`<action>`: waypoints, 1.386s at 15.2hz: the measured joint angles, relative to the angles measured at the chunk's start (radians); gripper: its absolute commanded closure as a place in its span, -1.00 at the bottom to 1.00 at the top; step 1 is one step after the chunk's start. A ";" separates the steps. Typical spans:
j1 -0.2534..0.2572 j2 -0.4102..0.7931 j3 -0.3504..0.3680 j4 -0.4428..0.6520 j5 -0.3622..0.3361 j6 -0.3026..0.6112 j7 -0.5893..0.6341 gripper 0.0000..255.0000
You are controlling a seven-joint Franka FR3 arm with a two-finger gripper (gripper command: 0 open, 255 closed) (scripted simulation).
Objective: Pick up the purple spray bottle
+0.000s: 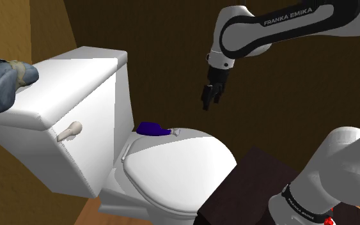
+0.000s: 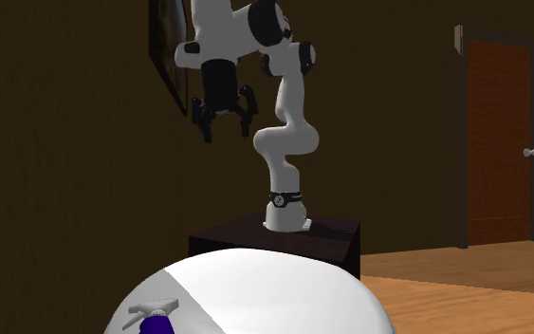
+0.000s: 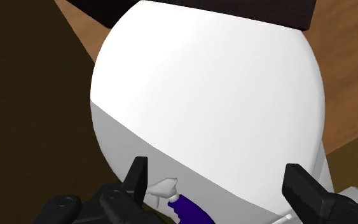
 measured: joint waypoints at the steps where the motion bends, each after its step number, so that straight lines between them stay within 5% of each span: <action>1: 0.002 0.038 -0.005 0.018 0.001 0.017 -0.021 -1.00; 9: 0.023 0.357 -0.014 0.169 0.032 0.163 -0.169 -1.00; 21: 0.032 0.837 0.028 0.538 0.054 0.244 -0.335 -1.00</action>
